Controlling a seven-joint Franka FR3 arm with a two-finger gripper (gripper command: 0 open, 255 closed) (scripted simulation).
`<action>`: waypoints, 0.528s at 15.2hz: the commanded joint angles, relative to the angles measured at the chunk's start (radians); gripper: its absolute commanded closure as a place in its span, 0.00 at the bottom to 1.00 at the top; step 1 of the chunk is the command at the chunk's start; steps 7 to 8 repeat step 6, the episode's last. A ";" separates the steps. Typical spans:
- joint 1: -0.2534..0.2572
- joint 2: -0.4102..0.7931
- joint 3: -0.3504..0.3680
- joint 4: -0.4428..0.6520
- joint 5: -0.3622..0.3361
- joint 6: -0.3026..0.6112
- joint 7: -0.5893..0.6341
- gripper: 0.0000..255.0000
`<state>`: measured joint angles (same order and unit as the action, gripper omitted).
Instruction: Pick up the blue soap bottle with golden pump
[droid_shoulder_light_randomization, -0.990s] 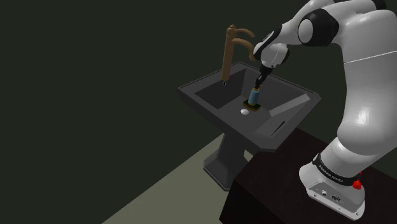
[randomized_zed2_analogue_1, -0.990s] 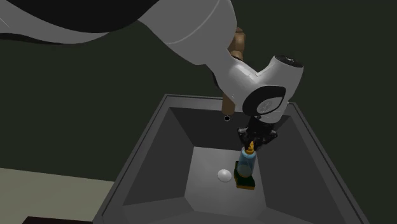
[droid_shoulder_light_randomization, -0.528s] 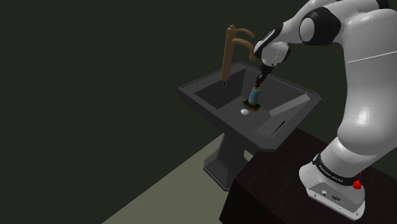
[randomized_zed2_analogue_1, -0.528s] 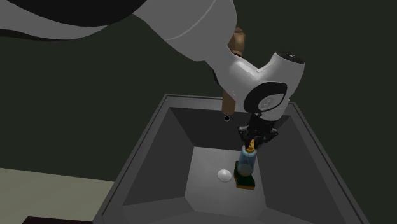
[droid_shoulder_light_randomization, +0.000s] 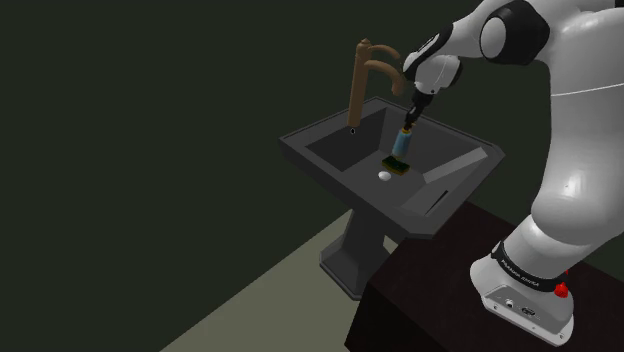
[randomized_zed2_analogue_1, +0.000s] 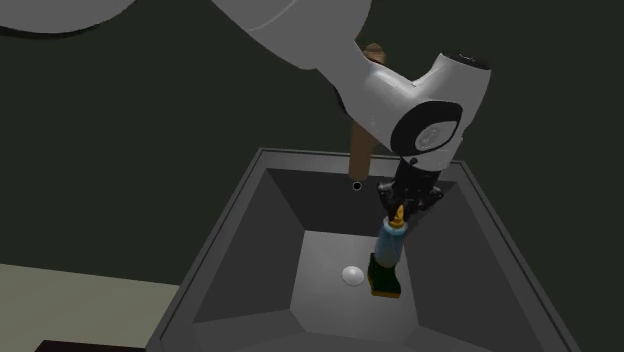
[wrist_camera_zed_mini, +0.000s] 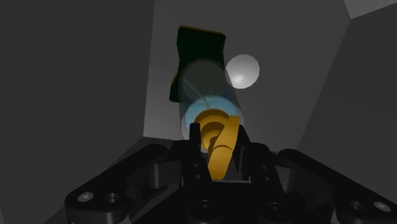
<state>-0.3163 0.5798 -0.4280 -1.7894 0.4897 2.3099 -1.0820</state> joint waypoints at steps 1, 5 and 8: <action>0.007 -0.019 -0.008 0.003 -0.013 -0.020 0.012 1.00; 0.015 -0.045 -0.020 0.007 -0.030 -0.047 0.026 1.00; 0.015 -0.045 -0.020 0.007 -0.030 -0.047 0.026 1.00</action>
